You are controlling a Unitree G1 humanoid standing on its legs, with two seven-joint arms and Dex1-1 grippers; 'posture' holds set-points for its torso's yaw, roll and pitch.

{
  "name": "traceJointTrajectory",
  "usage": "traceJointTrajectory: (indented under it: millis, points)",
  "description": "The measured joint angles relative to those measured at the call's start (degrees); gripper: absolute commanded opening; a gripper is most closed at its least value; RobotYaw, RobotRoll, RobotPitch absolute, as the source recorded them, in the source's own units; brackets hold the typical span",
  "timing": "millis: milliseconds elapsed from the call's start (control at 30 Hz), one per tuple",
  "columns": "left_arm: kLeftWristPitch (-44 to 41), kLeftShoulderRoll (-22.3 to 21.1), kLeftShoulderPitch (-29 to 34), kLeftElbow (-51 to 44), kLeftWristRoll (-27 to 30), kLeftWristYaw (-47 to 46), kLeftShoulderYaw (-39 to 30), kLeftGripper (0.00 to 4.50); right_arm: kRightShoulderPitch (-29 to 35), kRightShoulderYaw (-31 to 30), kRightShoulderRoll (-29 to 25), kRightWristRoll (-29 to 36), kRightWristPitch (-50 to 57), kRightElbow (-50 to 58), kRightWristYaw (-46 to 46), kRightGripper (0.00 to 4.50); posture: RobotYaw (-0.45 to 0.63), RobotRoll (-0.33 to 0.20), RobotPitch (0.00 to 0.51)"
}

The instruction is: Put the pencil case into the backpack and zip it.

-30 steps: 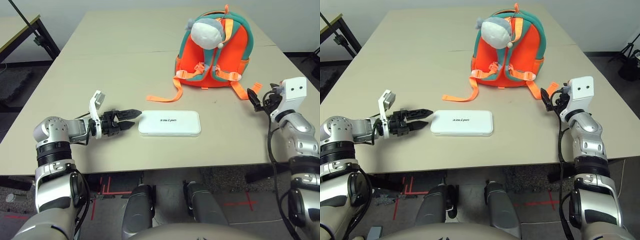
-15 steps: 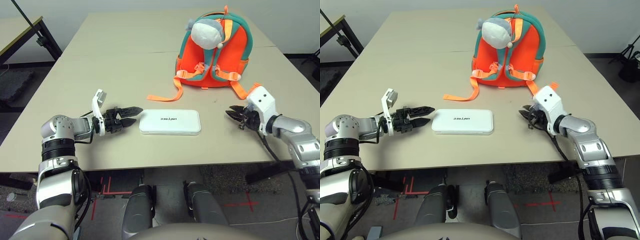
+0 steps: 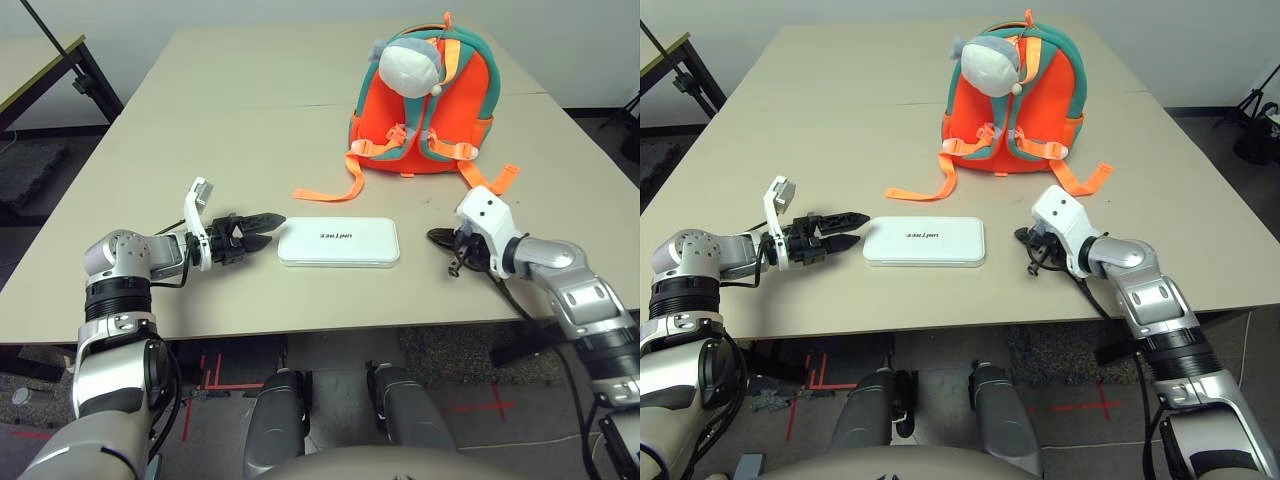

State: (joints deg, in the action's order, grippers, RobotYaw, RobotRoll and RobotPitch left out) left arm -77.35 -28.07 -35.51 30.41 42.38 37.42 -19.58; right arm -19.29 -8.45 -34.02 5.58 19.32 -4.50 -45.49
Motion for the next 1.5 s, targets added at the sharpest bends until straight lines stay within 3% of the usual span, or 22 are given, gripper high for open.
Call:
traceJointTrajectory:
  millis: [1100,1500]
  points:
    - [-1.23,-0.13,0.37,-0.66,-0.06,1.88,1.09,4.50,-4.47,-6.35,12.29,-3.25,3.19,2.27,0.90,0.02,-0.16,0.000,0.124]
    - [-2.56,-0.20,1.66,-3.91,0.11,2.77,1.26,4.50,-4.54,-6.54,13.12,-4.11,3.30,2.27,1.33,0.02,-0.16,0.000,0.132]
